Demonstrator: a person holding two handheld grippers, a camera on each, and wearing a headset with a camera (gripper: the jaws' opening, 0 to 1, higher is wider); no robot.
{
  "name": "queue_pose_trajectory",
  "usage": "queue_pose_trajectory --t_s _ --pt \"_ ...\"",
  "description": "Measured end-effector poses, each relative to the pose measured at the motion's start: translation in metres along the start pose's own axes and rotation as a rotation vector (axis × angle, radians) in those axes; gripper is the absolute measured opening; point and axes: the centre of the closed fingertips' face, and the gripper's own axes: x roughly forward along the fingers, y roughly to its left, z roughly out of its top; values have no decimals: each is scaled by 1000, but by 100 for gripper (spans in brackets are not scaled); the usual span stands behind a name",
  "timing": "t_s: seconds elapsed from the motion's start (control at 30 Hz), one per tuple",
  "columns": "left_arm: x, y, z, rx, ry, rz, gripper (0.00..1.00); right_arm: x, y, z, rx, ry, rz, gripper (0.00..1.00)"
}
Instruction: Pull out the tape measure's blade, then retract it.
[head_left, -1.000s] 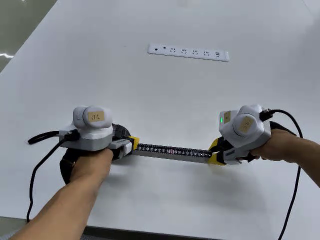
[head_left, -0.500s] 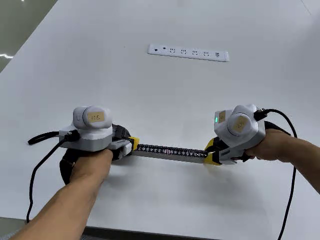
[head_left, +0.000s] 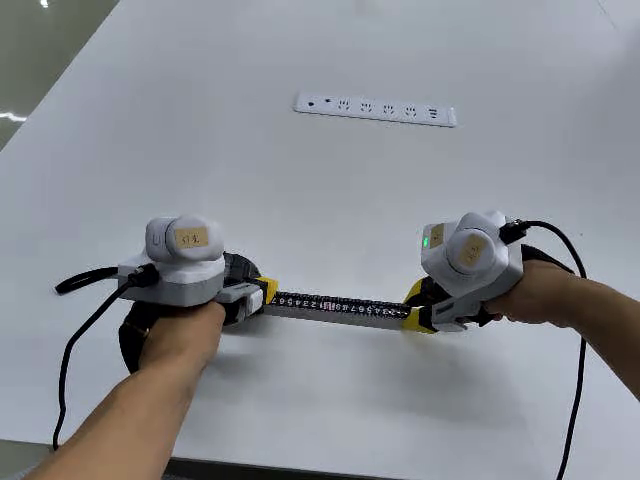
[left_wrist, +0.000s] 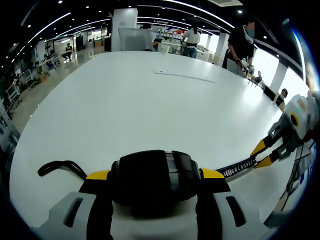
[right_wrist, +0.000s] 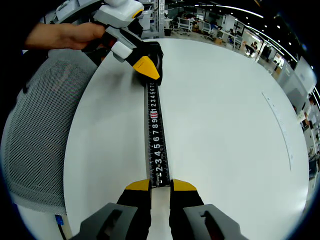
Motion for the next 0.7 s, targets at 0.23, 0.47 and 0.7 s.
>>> queue_pose_trajectory --t_s 0.23,0.47,0.7 --pt "1 0 0 0 0 -1 63 1 1 2 1 -2 1 9" --pt "1 0 0 -4 0 -2 63 2 0 6 0 -4 -1 9" --pt "0 0 0 -6 0 -3 63 4 1 11 -4 -7 3 9"
